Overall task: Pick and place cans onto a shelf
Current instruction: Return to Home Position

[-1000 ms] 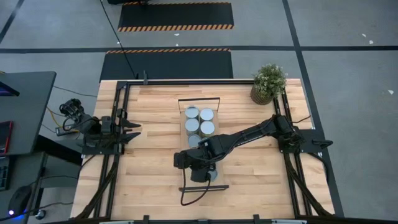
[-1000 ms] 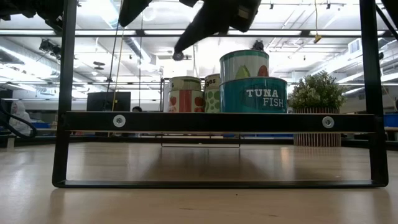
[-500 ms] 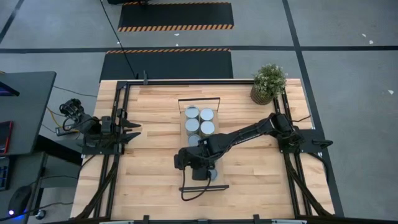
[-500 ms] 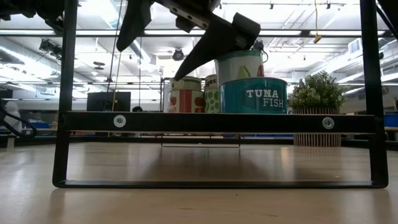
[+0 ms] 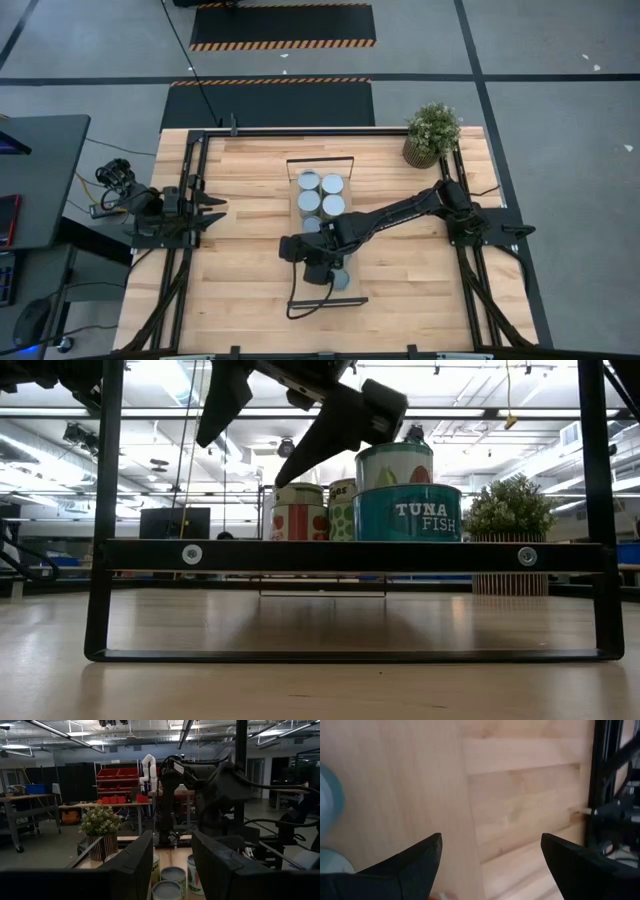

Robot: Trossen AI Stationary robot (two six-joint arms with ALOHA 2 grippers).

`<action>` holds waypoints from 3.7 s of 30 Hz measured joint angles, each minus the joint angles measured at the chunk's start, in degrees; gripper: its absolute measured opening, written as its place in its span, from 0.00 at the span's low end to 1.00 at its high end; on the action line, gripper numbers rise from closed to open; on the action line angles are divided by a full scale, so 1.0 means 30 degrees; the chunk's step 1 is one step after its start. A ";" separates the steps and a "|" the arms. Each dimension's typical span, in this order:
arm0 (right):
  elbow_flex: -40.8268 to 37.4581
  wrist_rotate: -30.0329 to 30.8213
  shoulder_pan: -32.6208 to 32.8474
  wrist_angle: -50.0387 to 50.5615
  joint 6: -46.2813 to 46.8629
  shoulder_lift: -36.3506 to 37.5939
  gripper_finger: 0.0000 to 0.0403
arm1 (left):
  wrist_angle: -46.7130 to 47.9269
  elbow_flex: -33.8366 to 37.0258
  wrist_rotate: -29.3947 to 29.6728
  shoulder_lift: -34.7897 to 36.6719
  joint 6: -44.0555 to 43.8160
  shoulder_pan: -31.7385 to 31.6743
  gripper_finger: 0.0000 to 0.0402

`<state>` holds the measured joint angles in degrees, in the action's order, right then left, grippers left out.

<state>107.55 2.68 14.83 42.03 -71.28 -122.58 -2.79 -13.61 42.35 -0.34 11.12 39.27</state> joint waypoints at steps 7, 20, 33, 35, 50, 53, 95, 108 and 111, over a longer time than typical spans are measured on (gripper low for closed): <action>0.0000 0.0314 -0.0056 0.0179 0.0857 0.1156 0.87 | 0.0000 0.0000 -0.0003 0.0001 -0.0001 0.0003 0.35; -0.0944 -0.0534 -0.0708 0.1513 1.1756 0.6247 0.86 | 0.0001 0.0000 0.0000 0.0000 0.0000 -0.0003 0.35; -1.1745 0.0907 -0.0050 -0.6390 1.8028 1.4857 0.86 | 0.0007 0.0000 0.0000 0.0001 0.0001 0.0000 0.35; -1.3169 0.1166 0.0114 -0.7273 1.8754 1.5784 0.86 | 0.0007 0.0000 0.0000 -0.0001 -0.0001 0.0005 0.35; -1.9374 0.3655 0.0937 -1.2345 2.1846 2.1064 0.86 | -0.0079 0.0000 0.0510 -0.0006 0.6670 -0.0003 0.35; -2.0240 0.4371 0.1315 -1.3312 2.2134 2.1662 0.86 | -0.0073 0.0000 0.0503 -0.0003 0.6515 0.0000 0.35; -3.5490 0.3942 0.0877 -2.4748 2.3568 3.4257 0.86 | -0.0987 0.1297 -0.0358 0.0040 -0.1433 0.0019 0.35; -3.5729 0.2755 -0.3886 -2.5162 2.3713 3.5809 0.86 | -0.0535 0.1290 0.1827 0.0045 -0.0445 -0.2479 0.35; -3.5729 0.2720 -0.5804 -2.5314 2.4143 3.5808 0.86 | 0.0261 0.1290 0.2778 0.0045 -0.0122 -0.3755 0.35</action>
<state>0.36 10.84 -2.58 -33.91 1.14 -15.16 -2.00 -9.74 50.68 -0.21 10.75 28.01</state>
